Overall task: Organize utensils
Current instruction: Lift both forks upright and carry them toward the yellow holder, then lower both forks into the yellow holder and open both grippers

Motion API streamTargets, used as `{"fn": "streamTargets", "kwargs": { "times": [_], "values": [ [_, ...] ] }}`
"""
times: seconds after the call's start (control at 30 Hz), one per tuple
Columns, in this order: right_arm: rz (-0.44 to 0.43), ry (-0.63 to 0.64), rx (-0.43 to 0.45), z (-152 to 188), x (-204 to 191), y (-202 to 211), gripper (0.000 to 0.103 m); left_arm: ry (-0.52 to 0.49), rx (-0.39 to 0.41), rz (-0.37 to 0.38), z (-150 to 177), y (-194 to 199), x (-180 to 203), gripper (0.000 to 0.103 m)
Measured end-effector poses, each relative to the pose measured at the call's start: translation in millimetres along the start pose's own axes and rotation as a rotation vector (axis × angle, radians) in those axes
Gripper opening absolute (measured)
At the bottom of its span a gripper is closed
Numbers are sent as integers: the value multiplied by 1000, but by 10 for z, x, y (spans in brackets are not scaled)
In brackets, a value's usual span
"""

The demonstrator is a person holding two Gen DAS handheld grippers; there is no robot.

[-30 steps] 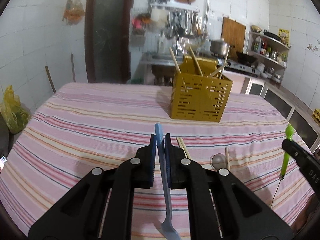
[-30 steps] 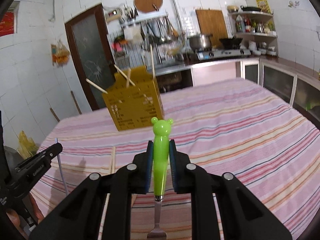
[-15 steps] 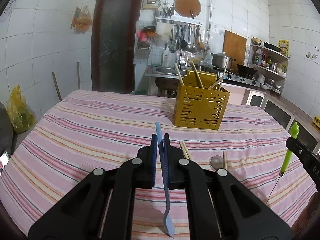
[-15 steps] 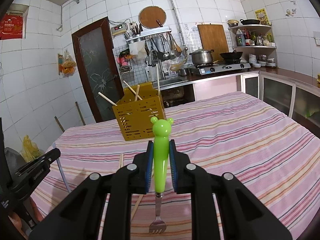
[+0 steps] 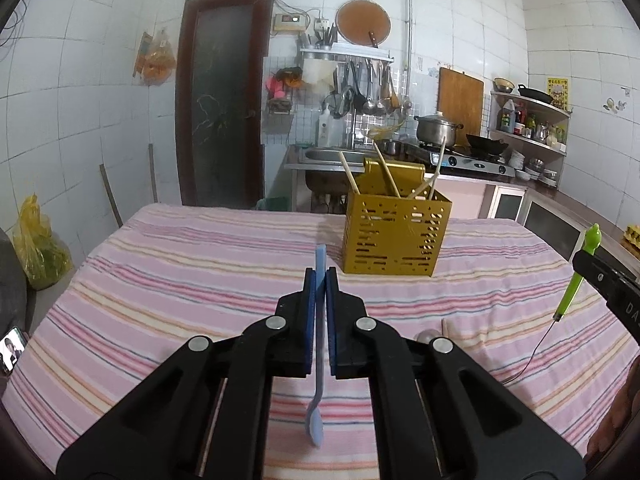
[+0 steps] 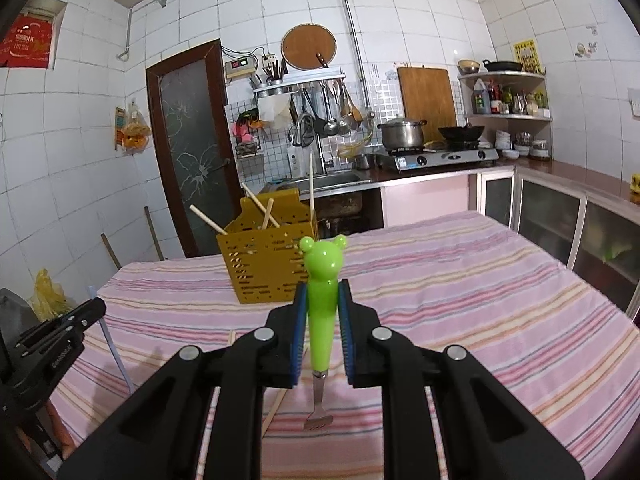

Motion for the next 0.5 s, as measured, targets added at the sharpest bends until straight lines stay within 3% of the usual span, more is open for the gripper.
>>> {"fn": "streamTargets", "kwargs": {
  "times": [0.5],
  "values": [
    [22, 34, 33, -339, -14, -281, 16, -9, 54, -11, -453, -268, -21, 3]
  ]
}}
Point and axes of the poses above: each gripper's, at about its wrist camera, not at the fingertips, and y roughly against the way its jaws point, x to its right, z to its underside, the point moved 7 cm from there along -y, roughly the way its jaws point, and after that the axes turned 9 degrees about x, right-handed, at the moved point
